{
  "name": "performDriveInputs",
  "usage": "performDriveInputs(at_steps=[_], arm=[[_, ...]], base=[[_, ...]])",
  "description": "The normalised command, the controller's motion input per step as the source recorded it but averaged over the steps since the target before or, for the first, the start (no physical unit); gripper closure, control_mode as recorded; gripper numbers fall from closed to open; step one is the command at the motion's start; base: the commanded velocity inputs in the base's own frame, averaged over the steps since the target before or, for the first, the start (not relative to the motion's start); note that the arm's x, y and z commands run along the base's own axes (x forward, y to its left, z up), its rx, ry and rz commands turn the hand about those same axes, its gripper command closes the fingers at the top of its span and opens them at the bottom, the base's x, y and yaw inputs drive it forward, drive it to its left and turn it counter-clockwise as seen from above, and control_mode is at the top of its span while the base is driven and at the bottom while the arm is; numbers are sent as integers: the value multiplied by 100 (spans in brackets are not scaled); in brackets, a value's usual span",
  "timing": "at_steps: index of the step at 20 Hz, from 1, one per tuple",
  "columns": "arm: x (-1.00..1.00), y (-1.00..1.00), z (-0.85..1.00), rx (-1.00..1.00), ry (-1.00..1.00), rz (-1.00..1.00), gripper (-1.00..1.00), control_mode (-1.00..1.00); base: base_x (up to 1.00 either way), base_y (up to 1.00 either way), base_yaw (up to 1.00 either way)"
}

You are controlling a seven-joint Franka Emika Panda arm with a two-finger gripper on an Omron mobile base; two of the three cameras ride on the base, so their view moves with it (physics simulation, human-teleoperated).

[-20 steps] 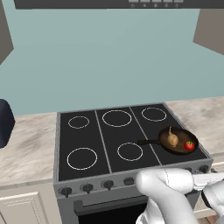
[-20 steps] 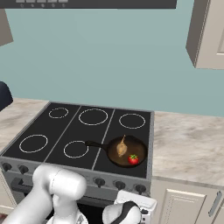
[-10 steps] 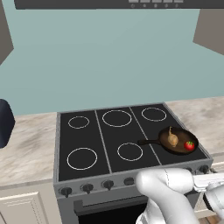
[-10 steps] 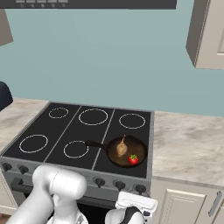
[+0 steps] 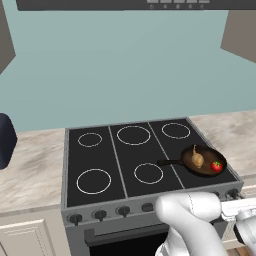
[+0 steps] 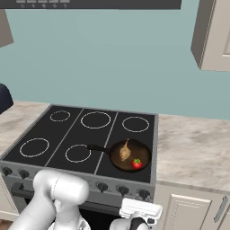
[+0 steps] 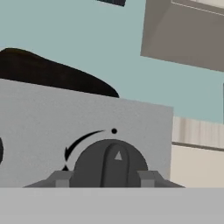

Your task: Place the pan on the front right burner on the stove. Then place the tomato and the onion in the pan and turn on the front right burner.

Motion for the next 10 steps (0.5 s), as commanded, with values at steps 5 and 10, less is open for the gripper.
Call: performDriveInputs(at_steps=[5,10], arm=[[0,0,0,-11,-4,1,100,-100],[0,0,0,-31,-11,6,100,-100]], base=[[0,0,0],[0,0,0]])
